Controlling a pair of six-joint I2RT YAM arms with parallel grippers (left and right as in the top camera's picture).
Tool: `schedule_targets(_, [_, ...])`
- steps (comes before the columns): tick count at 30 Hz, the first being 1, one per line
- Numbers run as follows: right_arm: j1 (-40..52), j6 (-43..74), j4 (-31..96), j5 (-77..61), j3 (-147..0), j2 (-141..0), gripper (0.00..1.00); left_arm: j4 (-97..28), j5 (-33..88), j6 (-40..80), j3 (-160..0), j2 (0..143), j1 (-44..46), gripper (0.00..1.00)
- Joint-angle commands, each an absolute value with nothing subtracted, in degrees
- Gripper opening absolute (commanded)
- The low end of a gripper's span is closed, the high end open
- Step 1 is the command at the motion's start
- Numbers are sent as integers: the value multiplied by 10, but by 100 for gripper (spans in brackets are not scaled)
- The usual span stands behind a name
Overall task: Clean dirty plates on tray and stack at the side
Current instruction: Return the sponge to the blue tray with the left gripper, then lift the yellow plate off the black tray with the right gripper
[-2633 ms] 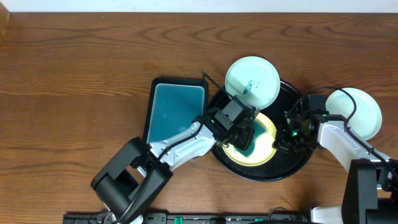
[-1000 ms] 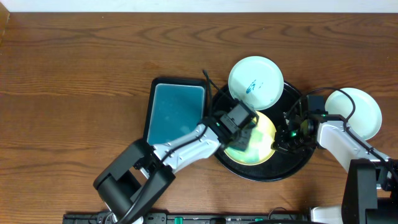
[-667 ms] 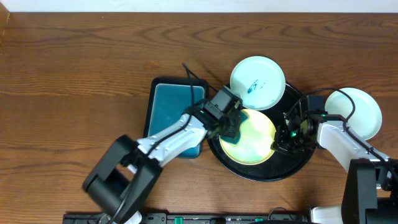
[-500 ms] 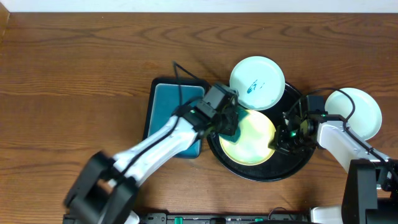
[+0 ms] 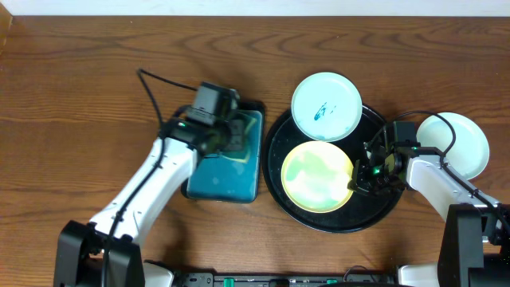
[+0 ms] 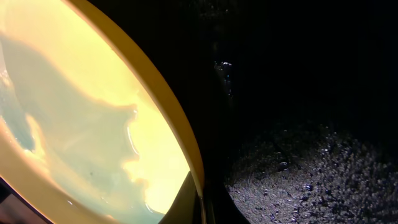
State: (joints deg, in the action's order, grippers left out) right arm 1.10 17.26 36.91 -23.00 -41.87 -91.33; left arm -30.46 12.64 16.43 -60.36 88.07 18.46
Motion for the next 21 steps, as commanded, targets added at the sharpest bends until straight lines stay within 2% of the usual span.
schedule_targets(1, [16,151,366,-235,-411,-920,1,-309,121,146,-595,907,154,7])
schedule_targets(11, [16,128,385,-261,-418,-861,1,-308,122,146,-594,966,138,7])
schedule_targets(21, [16,148,421,-93,-453,-733,1,-309,121,135,-595,1008,138,7])
